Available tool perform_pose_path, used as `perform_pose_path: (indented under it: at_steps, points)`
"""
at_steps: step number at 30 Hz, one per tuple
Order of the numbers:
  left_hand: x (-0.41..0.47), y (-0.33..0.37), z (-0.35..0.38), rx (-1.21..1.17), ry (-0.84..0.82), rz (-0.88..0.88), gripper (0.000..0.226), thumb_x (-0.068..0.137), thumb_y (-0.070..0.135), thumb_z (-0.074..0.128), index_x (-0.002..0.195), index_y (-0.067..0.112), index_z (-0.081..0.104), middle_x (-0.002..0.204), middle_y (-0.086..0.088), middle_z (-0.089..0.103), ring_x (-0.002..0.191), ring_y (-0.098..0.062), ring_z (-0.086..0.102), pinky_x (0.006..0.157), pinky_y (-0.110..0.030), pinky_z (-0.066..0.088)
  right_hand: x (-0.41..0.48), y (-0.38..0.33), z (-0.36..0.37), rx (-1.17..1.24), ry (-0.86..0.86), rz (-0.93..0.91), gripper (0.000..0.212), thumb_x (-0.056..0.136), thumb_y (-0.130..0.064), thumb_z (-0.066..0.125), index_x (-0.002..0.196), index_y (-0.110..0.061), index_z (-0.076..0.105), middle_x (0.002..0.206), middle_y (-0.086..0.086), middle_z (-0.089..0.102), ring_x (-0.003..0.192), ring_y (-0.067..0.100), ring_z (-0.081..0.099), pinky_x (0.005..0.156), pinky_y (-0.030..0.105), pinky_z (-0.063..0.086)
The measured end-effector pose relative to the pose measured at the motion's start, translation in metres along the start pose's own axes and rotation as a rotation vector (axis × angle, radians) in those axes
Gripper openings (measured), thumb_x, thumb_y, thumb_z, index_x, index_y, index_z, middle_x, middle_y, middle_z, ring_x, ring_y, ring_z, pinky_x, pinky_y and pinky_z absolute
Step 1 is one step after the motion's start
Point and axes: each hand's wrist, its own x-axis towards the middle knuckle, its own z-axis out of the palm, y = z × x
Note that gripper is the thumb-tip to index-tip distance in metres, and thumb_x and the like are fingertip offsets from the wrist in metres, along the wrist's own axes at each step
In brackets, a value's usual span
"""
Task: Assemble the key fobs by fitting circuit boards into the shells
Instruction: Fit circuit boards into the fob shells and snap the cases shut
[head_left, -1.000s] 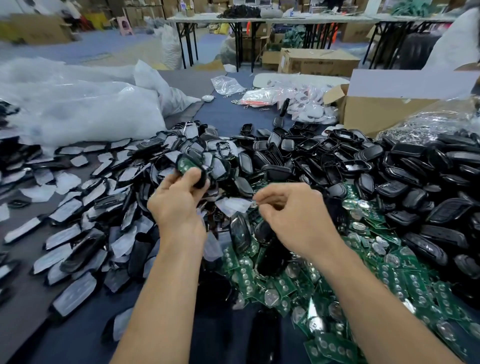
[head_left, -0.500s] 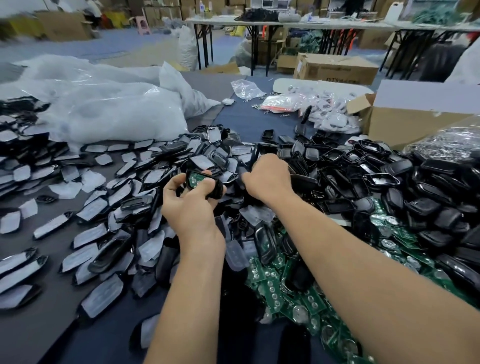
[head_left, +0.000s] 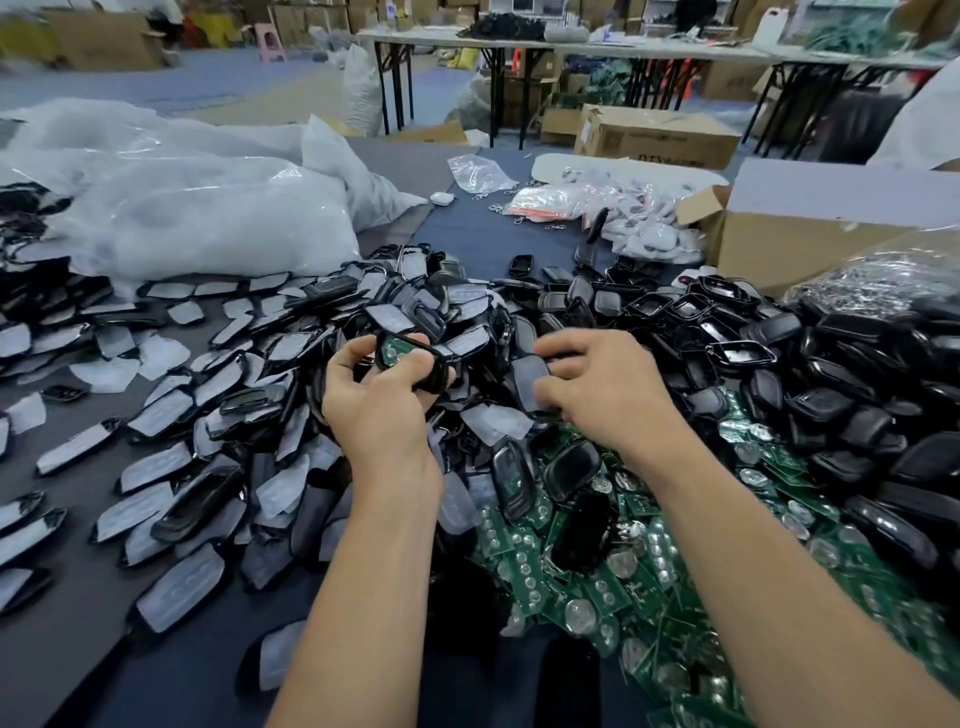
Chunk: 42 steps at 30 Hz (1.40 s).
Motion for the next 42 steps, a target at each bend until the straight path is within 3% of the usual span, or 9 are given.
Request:
perform_pose_path:
  at_steps: [4, 9, 12, 22, 29, 35, 37, 40, 42]
  points:
    - [-0.015, -0.007, 0.011, 0.245, -0.229, -0.083, 0.044, 0.080, -0.022, 0.064, 0.102, 0.017, 0.065, 0.077, -0.007, 0.076, 0.062, -0.015, 0.071, 0.058, -0.031, 0.060, -0.037, 0.022, -0.022, 0.395, 0.075, 0.002, 0.034, 0.080, 0.009, 0.076, 0.082, -0.025, 0.079, 0.078, -0.002, 0.080, 0.061, 0.004, 0.068, 0.056, 0.017, 0.051]
    - [-0.045, -0.030, 0.022, 0.656, -0.599, -0.186, 0.038, 0.057, 0.002, 0.064, 0.084, 0.025, 0.078, 0.078, -0.007, 0.077, 0.064, -0.018, 0.068, 0.064, -0.037, 0.054, -0.061, 0.046, -0.042, 0.630, 0.160, -0.103, 0.049, 0.079, 0.021, 0.070, 0.068, -0.025, 0.082, 0.089, 0.000, 0.081, 0.093, 0.010, 0.076, 0.077, 0.016, 0.057]
    - [-0.057, -0.042, 0.025, 0.677, -0.669, -0.249, 0.039, 0.058, 0.004, 0.054, 0.088, 0.015, 0.076, 0.063, -0.008, 0.066, 0.048, -0.018, 0.049, 0.041, -0.024, 0.036, -0.058, 0.055, -0.046, 0.790, 0.220, -0.116, 0.052, 0.075, 0.025, 0.069, 0.062, -0.025, 0.081, 0.084, -0.002, 0.080, 0.091, 0.009, 0.076, 0.077, 0.019, 0.057]
    - [-0.061, -0.042, 0.025, 0.460, -0.854, -0.383, 0.019, 0.074, 0.021, 0.055, 0.076, 0.015, 0.073, 0.063, -0.002, 0.052, 0.045, -0.015, 0.033, 0.039, -0.020, 0.032, -0.059, 0.064, -0.039, 0.627, 0.203, -0.344, 0.051, 0.081, 0.025, 0.065, 0.074, -0.022, 0.084, 0.097, -0.003, 0.082, 0.099, 0.015, 0.077, 0.084, 0.026, 0.061]
    - [-0.053, -0.050, 0.023, 0.626, -0.687, -0.108, 0.030, 0.088, 0.011, 0.064, 0.058, 0.016, 0.061, 0.057, 0.000, 0.053, 0.044, -0.016, 0.034, 0.041, -0.020, 0.031, -0.059, 0.068, -0.042, 0.430, 0.188, -0.306, 0.053, 0.085, 0.019, 0.061, 0.084, -0.029, 0.084, 0.104, -0.012, 0.080, 0.094, 0.022, 0.078, 0.078, 0.048, 0.063]
    - [-0.055, -0.048, 0.023, 0.727, -0.557, 0.184, 0.015, 0.081, 0.021, 0.069, 0.067, 0.023, 0.074, 0.051, 0.006, 0.054, 0.042, -0.013, 0.036, 0.042, -0.022, 0.031, -0.061, 0.065, -0.045, 0.421, 0.322, -0.055, 0.023, 0.090, -0.010, 0.071, 0.082, -0.029, 0.083, 0.076, -0.001, 0.078, 0.064, 0.011, 0.069, 0.062, 0.028, 0.055]
    - [-0.058, -0.049, 0.021, 0.798, -0.520, 0.418, 0.016, 0.085, 0.024, 0.072, 0.076, 0.035, 0.079, 0.055, 0.013, 0.062, 0.044, -0.003, 0.045, 0.044, -0.019, 0.038, -0.065, 0.061, -0.043, 0.519, 0.224, 0.046, 0.020, 0.098, -0.022, 0.069, 0.082, -0.019, 0.081, 0.076, 0.007, 0.078, 0.060, 0.016, 0.068, 0.056, 0.028, 0.054]
    - [-0.071, -0.050, 0.018, 0.878, -0.599, 0.650, 0.024, 0.086, 0.032, 0.074, 0.108, 0.041, 0.075, 0.091, 0.032, 0.074, 0.074, 0.011, 0.068, 0.071, -0.013, 0.055, -0.067, 0.051, -0.037, 0.861, -0.010, 0.277, 0.037, 0.103, -0.038, 0.059, 0.099, -0.004, 0.073, 0.090, 0.016, 0.080, 0.075, 0.026, 0.077, 0.064, 0.032, 0.063]
    - [-0.073, -0.055, 0.015, 0.937, -0.686, 0.802, 0.029, 0.087, 0.031, 0.074, 0.115, 0.040, 0.075, 0.100, 0.027, 0.076, 0.083, 0.006, 0.073, 0.078, -0.023, 0.061, -0.065, 0.049, -0.035, 1.025, -0.066, 0.368, 0.040, 0.097, -0.040, 0.060, 0.103, -0.002, 0.070, 0.092, 0.015, 0.079, 0.080, 0.027, 0.077, 0.070, 0.038, 0.065]
